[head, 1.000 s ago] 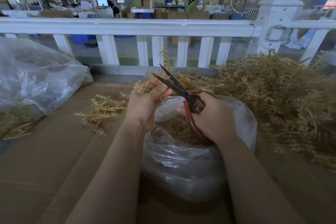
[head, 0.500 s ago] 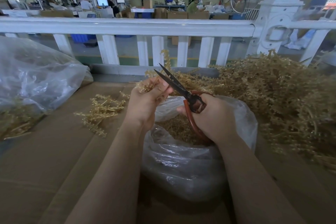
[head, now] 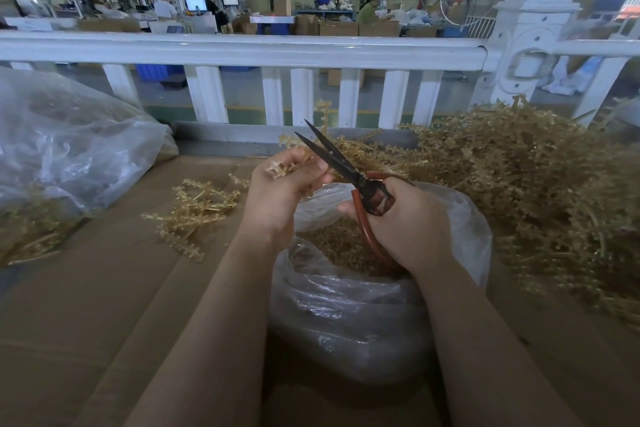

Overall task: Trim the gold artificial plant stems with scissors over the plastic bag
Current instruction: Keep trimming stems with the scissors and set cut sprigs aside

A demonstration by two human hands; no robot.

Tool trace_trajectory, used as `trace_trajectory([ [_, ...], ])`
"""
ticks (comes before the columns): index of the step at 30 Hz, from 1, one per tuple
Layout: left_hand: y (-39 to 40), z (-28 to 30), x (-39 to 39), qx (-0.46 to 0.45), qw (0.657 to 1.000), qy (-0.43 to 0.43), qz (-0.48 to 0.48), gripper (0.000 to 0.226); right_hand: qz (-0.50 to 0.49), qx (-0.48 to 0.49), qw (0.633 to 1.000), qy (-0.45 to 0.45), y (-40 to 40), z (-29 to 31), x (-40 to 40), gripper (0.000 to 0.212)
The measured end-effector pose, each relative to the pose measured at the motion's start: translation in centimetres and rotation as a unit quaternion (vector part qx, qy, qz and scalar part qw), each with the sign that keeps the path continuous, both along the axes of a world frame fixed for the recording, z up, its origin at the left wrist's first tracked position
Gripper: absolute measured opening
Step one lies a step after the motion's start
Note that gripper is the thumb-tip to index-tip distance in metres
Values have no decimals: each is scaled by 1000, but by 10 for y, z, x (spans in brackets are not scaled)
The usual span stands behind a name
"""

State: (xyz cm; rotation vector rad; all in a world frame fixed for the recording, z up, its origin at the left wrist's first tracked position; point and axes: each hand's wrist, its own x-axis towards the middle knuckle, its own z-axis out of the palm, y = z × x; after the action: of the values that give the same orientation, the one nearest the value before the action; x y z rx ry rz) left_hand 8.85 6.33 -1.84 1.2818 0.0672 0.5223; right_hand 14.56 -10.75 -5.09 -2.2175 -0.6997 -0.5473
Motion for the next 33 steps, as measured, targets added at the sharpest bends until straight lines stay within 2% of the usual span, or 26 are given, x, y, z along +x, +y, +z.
trace_trajectory([
  [8,0,-1,0,15,1000,-9,14,9,4,6,1000,9,0,1,0,39],
  [13,1,-1,-2,88,996,-21,6,26,-7,-3,1000,-18,-2,0,1,50],
  [16,-1,0,-2,125,992,-28,-6,21,-1,0,1000,-22,-2,1,1,51],
  [21,-3,-2,-1,138,990,-31,15,10,3,-6,999,-35,-3,1,1,53],
  [27,-2,-2,-1,144,989,-33,14,16,-20,0,997,-77,0,1,0,55],
  [30,-1,-2,-1,141,989,-31,14,6,-22,-12,997,-67,0,1,1,59],
  [33,-1,-3,0,135,990,-32,23,12,-24,-19,998,-52,-1,1,2,62],
])
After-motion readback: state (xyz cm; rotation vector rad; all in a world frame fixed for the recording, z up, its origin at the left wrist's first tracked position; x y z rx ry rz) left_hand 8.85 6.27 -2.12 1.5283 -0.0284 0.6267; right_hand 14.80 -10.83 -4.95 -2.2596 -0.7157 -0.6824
